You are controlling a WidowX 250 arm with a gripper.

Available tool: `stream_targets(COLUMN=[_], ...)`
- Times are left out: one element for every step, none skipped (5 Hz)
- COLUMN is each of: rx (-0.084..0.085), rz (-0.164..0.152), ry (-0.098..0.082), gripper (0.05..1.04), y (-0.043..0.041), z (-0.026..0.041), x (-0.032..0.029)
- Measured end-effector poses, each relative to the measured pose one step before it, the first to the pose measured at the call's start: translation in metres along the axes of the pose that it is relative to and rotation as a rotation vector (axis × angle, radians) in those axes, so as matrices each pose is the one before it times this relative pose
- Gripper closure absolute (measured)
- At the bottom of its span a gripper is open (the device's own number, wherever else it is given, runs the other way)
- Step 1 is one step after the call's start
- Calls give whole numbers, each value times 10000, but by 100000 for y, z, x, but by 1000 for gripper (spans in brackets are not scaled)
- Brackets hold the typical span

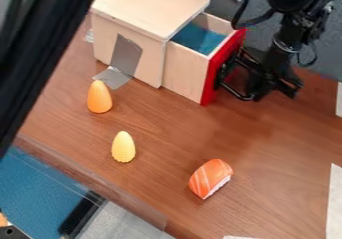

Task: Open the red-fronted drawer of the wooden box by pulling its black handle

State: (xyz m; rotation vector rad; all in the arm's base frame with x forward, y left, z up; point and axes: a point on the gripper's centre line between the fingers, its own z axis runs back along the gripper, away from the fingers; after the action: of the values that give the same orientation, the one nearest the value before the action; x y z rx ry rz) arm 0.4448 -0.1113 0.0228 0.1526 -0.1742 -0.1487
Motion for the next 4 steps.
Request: stream_targets(rx=[-34, -133, -173, -36], rz=[151, 39, -31, -181], ry=[46, 61, 24, -18], gripper=[940, 940, 940, 940], y=[-638, -1045, -994, -1219], z=[-134, -14, 261, 119], x=[828, 537, 168, -227])
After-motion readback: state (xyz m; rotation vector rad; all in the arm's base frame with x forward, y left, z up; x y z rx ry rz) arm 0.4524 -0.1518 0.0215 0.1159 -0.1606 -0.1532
